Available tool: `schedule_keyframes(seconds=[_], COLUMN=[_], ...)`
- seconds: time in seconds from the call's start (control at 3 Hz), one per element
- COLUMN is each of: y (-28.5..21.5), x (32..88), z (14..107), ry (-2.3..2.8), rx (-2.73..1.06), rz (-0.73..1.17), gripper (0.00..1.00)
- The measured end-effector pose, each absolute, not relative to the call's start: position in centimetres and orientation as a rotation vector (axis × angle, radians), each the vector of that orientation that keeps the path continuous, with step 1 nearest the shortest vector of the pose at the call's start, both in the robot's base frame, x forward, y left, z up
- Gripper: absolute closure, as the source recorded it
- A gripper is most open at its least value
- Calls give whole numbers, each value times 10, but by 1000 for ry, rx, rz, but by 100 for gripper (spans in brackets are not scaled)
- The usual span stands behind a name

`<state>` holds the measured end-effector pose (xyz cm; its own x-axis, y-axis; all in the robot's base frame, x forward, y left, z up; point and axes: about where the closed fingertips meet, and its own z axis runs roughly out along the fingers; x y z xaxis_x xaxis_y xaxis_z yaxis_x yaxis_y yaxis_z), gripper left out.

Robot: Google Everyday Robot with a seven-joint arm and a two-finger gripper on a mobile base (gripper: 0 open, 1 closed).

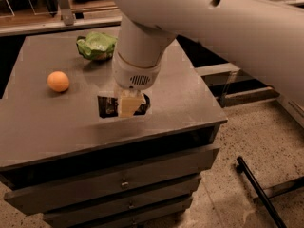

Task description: Pick rxbar chocolate

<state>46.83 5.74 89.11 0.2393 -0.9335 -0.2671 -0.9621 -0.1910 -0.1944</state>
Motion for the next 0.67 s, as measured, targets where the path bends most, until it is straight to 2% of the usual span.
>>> schedule_keyframes(seconds=[0.67], y=[63], x=[471], z=[929], ry=[1682], rx=[-2169], rz=[130], gripper=[100])
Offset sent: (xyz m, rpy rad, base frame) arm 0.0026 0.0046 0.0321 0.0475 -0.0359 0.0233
